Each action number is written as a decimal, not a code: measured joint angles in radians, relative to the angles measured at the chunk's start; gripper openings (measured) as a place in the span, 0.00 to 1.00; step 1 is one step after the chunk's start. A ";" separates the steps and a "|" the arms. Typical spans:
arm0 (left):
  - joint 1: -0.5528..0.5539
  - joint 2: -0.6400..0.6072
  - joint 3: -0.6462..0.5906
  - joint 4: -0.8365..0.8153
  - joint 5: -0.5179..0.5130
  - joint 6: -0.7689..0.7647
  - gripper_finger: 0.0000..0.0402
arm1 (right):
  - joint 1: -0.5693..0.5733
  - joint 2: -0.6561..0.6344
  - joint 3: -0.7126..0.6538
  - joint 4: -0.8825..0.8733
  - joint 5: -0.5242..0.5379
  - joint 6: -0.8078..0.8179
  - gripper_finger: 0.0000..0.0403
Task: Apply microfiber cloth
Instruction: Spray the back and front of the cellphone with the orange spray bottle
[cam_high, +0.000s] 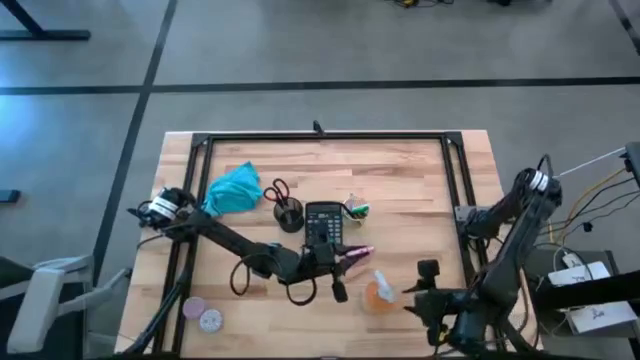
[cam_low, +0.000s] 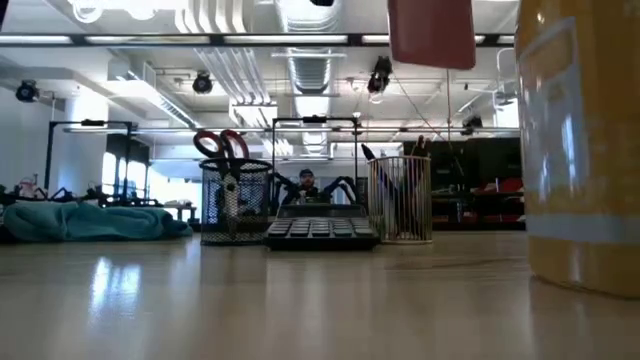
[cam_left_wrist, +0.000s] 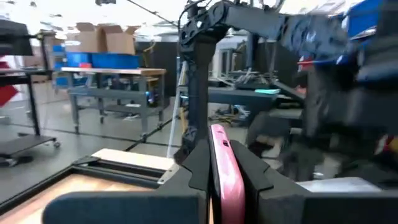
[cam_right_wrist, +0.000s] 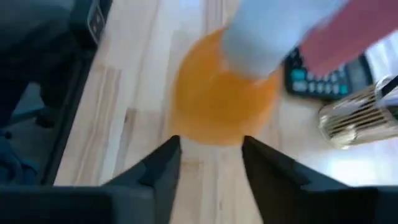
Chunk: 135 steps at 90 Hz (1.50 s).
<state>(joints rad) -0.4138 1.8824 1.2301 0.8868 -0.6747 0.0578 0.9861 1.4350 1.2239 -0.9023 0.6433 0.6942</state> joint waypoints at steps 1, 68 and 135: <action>0.000 0.000 0.000 0.001 -0.001 0.001 0.03 | -0.002 -0.007 -0.002 -0.003 0.003 -0.004 0.51; 0.002 0.000 0.000 0.017 -0.110 -0.041 0.03 | -0.142 -0.420 -0.419 0.556 -0.176 -0.573 0.76; 0.002 0.000 0.079 -0.020 -0.113 -0.022 0.03 | -0.390 -0.380 -0.595 1.060 -0.559 -0.716 0.90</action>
<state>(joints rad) -0.4122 1.8820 1.3090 0.8663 -0.7872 0.0357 0.5965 1.0550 0.6289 0.1577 0.0845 -0.0218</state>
